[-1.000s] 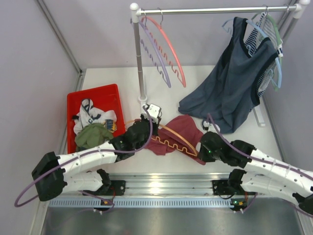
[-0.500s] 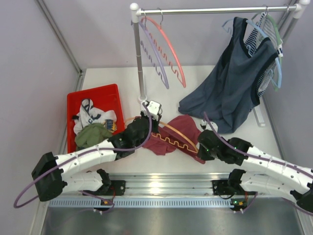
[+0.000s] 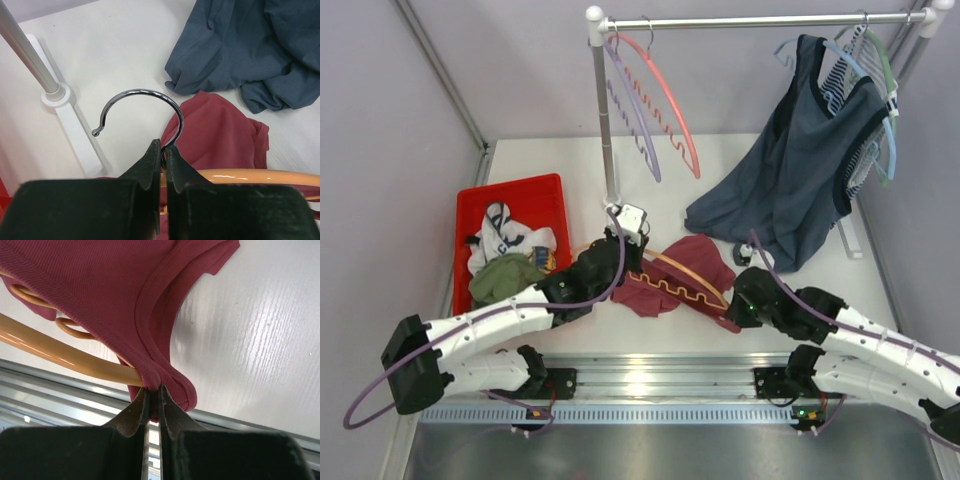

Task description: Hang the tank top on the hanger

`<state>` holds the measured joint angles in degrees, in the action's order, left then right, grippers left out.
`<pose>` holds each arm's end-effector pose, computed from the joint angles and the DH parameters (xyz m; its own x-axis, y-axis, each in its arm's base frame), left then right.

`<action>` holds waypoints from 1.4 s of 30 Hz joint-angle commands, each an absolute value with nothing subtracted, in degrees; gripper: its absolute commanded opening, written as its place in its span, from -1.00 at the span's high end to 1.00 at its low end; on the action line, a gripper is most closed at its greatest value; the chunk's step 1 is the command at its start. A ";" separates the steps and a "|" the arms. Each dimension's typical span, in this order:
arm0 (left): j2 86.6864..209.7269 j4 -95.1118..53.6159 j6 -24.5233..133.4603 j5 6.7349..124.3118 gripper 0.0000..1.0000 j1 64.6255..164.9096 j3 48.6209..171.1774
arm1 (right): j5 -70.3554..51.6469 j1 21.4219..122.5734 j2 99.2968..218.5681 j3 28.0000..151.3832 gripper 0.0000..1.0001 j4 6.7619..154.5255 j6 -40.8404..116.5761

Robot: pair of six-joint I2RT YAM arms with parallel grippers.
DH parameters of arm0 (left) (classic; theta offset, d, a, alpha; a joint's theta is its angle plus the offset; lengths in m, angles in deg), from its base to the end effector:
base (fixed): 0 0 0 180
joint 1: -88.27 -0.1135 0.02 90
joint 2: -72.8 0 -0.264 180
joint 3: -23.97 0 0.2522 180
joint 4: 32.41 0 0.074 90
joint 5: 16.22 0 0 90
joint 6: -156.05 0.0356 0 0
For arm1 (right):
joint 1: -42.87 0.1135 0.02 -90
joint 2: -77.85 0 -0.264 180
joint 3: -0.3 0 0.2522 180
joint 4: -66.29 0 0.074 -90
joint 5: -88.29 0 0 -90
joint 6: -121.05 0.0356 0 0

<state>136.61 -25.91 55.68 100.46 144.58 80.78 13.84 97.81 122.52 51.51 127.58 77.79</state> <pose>0.1557 -0.2047 0.2950 -0.2176 0.0365 -0.9754 0.4698 0.8798 -0.0719 0.0913 0.1135 0.2394 -0.8311 0.0371 -0.5550 -0.1379 0.9529 0.2703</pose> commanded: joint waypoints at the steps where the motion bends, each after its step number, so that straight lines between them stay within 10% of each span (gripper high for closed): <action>1: 132.57 -29.37 53.83 102.96 1.00 144.61 83.88 | 13.76 96.22 121.01 49.48 1.00 124.96 78.69; 42: 129.40 -33.59 49.09 104.81 1.00 144.52 83.96 | 7.87 91.65 112.40 39.11 1.00 113.81 80.70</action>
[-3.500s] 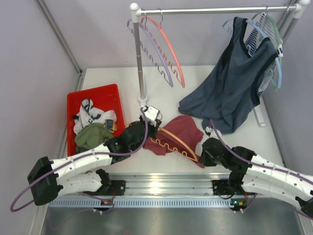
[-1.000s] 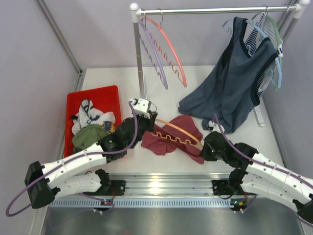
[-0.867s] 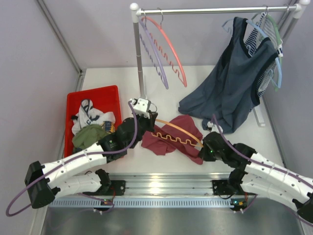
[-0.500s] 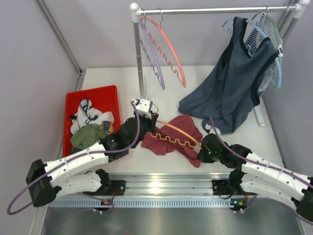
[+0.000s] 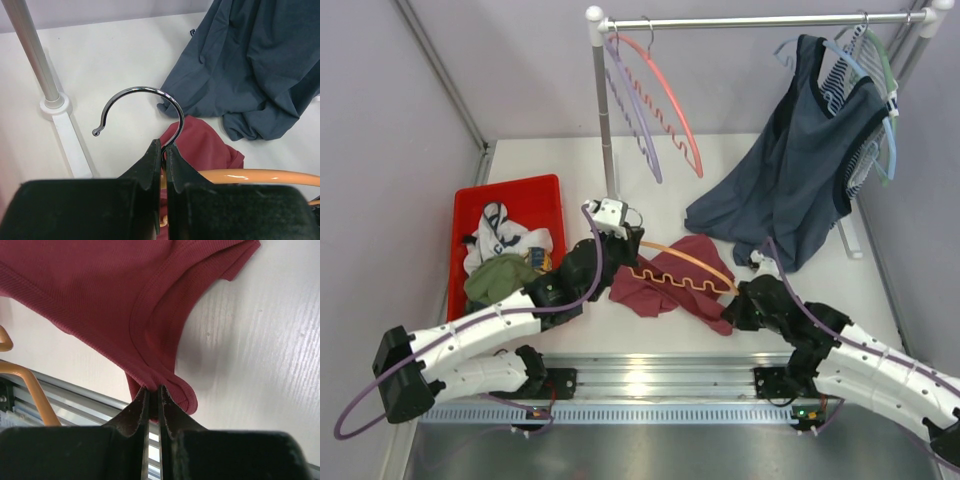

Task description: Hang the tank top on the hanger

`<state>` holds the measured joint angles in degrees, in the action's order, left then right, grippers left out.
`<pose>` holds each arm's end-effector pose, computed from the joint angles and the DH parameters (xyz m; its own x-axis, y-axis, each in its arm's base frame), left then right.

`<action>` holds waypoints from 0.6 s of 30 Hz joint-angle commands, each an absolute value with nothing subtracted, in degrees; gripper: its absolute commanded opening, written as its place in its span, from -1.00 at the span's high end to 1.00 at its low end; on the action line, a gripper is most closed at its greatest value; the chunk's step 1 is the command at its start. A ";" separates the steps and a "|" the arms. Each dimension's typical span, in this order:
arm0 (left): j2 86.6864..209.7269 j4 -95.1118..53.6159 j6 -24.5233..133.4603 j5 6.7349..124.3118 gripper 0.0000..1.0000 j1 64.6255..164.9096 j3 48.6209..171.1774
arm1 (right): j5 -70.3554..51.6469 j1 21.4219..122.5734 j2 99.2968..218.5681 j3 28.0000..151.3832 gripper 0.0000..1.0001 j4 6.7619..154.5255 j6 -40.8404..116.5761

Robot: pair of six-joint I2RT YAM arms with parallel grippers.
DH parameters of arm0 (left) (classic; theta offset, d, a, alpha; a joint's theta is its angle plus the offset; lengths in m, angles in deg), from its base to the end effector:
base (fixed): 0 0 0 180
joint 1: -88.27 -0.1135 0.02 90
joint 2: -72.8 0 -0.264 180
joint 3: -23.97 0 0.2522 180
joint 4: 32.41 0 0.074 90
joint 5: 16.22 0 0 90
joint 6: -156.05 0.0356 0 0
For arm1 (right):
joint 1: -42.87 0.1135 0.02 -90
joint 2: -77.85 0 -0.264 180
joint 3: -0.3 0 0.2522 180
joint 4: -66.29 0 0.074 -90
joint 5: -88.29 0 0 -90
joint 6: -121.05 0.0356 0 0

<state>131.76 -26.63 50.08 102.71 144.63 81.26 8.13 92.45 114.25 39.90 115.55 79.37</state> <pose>0.1474 -0.1905 0.3187 -0.1964 -0.1395 -0.9705 0.4253 0.8798 -0.2125 0.0922 0.0988 0.2057 -0.8133 0.1800 -0.5533 -0.0990 0.8943 0.4364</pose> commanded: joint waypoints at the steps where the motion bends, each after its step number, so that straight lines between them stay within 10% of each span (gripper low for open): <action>1: 129.14 -33.67 48.91 104.90 1.00 144.52 83.96 | 7.69 91.56 111.52 38.32 1.00 113.45 81.06; 18: 127.38 -37.19 47.24 104.64 1.00 144.52 83.43 | 2.95 89.28 105.18 31.81 1.00 108.62 83.70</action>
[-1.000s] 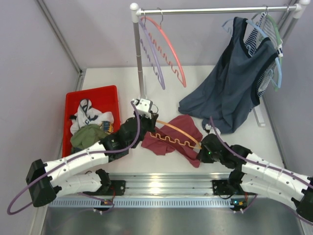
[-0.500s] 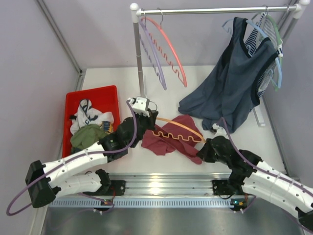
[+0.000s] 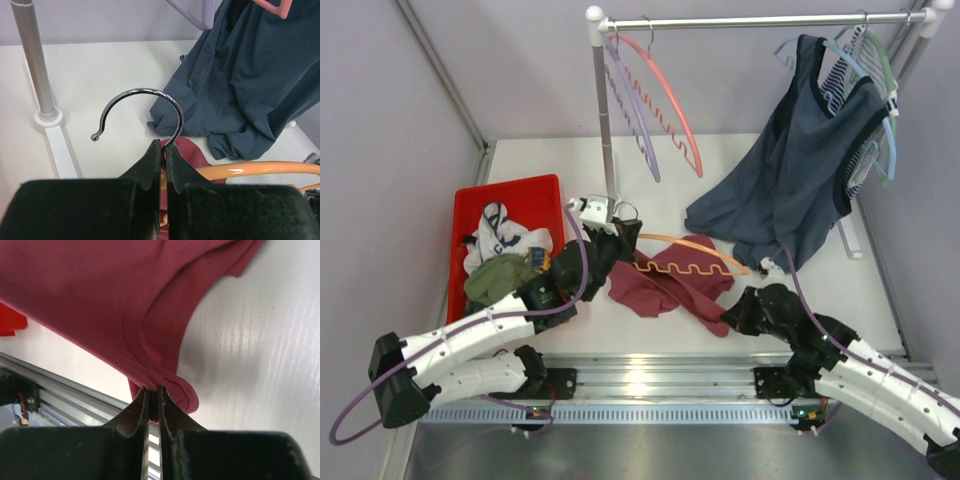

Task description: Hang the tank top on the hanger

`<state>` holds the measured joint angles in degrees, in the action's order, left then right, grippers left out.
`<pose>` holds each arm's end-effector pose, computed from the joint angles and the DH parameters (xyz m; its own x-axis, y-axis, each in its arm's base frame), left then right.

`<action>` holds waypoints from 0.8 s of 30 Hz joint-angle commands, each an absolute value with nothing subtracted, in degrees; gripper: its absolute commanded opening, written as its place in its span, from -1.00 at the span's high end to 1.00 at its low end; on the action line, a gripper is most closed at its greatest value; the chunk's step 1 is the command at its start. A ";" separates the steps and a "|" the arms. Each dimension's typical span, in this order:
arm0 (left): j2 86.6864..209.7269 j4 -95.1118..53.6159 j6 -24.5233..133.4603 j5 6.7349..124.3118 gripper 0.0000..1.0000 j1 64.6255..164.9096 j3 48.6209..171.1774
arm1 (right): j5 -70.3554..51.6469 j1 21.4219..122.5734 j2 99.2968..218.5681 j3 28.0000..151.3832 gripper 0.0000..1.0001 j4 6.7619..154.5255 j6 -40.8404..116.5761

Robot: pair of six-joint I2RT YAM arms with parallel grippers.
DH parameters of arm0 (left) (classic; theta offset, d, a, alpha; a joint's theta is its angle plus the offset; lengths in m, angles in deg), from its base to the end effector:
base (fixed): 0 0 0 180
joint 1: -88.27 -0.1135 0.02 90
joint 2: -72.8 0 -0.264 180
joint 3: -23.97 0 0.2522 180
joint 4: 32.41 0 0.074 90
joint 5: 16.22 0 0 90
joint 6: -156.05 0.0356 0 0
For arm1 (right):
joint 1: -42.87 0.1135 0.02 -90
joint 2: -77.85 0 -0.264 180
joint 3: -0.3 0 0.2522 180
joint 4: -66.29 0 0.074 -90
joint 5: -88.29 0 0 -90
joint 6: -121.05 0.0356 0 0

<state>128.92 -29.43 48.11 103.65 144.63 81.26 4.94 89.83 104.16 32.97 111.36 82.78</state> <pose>0.1421 -0.1815 0.3345 -0.1541 -0.2506 -0.9558 0.4191 0.8594 -0.2929 0.0845 0.0844 0.1901 -0.7859 0.3010 -0.5402 -0.0763 0.8196 0.5678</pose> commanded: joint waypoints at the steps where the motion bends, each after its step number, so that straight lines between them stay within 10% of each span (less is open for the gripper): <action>1: 127.47 -37.97 47.07 104.55 1.00 144.52 83.52 | 2.68 89.28 105.45 31.29 1.00 108.09 83.70; 24: 128.26 -45.89 59.37 103.76 1.00 144.52 78.25 | 3.39 84.10 105.45 43.40 1.00 123.90 79.22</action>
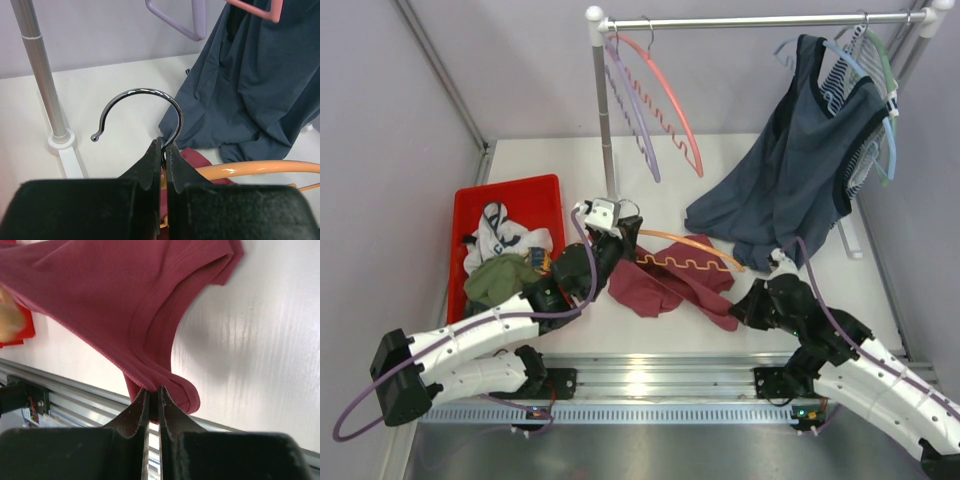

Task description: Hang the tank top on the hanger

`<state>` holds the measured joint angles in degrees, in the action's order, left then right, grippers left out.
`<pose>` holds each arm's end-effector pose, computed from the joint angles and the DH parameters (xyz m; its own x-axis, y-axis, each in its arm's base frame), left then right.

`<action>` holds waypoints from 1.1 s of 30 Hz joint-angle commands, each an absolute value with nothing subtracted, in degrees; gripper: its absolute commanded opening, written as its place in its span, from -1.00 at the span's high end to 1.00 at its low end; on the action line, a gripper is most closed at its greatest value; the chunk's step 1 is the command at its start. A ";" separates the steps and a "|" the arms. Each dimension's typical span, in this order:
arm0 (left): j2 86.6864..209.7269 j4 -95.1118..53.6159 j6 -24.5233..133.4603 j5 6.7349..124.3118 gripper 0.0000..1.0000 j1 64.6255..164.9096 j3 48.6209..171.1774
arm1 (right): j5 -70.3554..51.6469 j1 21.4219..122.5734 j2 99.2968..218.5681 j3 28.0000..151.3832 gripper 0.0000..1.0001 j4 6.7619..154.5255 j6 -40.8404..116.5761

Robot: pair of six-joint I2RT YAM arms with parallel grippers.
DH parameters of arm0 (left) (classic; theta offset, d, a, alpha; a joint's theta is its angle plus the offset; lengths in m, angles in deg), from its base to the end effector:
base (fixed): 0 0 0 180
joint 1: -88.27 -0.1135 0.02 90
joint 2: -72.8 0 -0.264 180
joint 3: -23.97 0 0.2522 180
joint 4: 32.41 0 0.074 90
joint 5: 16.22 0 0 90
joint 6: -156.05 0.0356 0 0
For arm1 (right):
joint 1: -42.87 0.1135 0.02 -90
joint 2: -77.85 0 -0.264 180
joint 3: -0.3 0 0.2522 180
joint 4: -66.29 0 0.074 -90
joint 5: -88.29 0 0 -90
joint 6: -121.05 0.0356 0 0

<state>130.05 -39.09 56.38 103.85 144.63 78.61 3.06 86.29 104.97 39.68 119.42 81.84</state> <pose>0.1443 -0.1847 0.3315 -0.0358 -0.2087 -0.9773 0.4439 0.8729 -0.2026 0.0850 0.0764 0.2158 -0.7958 0.3100 -0.5202 -0.0359 0.8334 0.5515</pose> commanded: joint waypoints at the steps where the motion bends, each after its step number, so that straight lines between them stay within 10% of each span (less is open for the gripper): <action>1: 127.91 -45.72 59.72 103.32 1.00 144.52 77.90 | 3.12 83.31 105.97 43.93 1.00 124.25 78.52; 33: 125.62 -39.91 63.76 100.24 1.00 144.52 75.09 | -8.48 64.41 116.43 57.21 1.00 126.55 61.82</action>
<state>126.65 -36.91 61.84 100.31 144.63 75.12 -7.91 65.83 115.63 53.80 126.75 64.20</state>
